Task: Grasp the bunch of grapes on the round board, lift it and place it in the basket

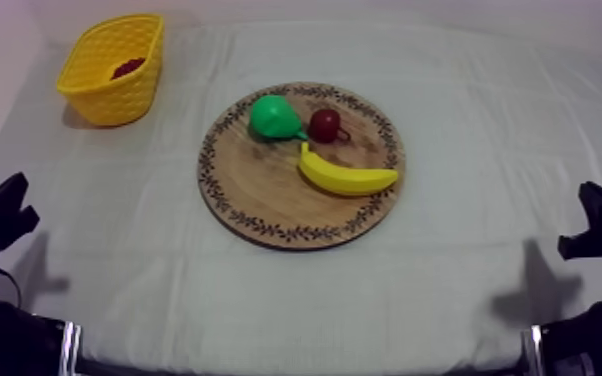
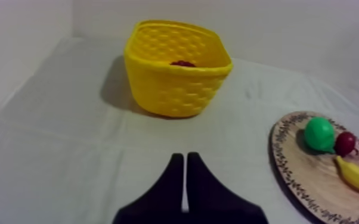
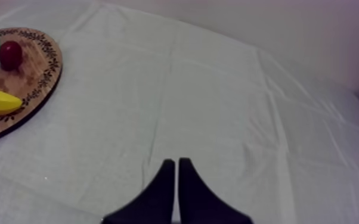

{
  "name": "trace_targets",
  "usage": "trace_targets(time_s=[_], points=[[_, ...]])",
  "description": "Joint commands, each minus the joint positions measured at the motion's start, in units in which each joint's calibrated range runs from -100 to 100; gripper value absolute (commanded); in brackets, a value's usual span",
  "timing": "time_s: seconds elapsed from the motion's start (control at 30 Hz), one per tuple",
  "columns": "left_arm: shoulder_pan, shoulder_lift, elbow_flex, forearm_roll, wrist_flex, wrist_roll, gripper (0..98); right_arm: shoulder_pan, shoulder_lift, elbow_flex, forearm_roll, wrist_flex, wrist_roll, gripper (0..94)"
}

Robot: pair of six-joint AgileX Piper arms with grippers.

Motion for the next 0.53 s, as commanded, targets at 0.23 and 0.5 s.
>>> trace_targets(time_s=[0.23, 0.5], points=[[0.5, 0.0, 0.1, -0.22, -0.1, 1.8, 0.0, 0.0, 0.0, 0.0, 0.0, 0.0, 0.0, 0.3], [0.5, 0.0, 0.1, -0.23, -0.1, 1.8, 0.0, 0.0, 0.0, 0.0, 0.0, 0.0, 0.0, 0.3]])
